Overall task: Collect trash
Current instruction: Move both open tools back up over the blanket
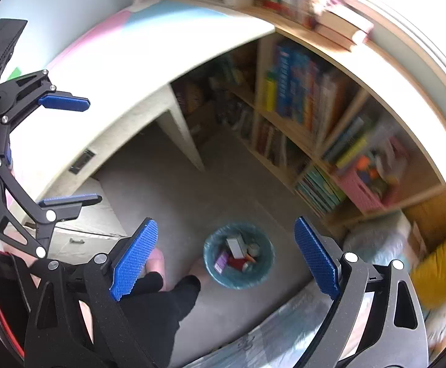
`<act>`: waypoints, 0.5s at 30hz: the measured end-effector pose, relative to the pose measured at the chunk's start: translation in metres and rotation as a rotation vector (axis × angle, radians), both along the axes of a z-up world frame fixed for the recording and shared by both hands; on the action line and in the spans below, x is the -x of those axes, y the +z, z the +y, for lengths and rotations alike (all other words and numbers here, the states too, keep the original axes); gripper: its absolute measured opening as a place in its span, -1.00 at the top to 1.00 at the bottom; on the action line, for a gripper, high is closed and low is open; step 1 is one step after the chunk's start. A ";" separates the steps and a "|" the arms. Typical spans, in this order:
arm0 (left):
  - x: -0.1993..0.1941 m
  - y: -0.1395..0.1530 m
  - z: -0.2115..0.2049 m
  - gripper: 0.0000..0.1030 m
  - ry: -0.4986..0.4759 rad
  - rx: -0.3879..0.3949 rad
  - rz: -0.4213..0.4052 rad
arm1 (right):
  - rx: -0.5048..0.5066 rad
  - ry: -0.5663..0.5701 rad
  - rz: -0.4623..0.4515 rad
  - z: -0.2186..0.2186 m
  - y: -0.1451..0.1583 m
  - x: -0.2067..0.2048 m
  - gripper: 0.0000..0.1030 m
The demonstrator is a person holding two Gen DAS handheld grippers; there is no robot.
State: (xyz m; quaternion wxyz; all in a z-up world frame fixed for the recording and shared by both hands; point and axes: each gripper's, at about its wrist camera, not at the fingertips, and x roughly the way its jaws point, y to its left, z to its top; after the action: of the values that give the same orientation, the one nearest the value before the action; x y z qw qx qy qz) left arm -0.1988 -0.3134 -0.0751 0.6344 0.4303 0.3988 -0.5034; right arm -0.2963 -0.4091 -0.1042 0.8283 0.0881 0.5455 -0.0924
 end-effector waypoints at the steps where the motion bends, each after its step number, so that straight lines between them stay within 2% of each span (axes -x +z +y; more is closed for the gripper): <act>1: -0.007 0.001 0.007 -0.87 0.030 0.004 -0.002 | -0.001 0.024 -0.005 0.006 0.001 -0.010 -0.75; 9: -0.052 0.009 0.061 -0.87 0.252 0.037 0.005 | 0.003 0.185 -0.031 0.049 0.014 -0.073 -0.75; 15: -0.083 0.009 0.112 -0.87 0.460 0.051 -0.014 | -0.004 0.302 -0.039 0.088 0.018 -0.117 -0.75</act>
State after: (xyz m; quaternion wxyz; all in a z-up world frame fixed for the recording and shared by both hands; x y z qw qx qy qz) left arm -0.1162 -0.2018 -0.0663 0.7458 0.3153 0.4692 -0.3526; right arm -0.1796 -0.3208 -0.0866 0.8432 0.0084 0.5364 0.0359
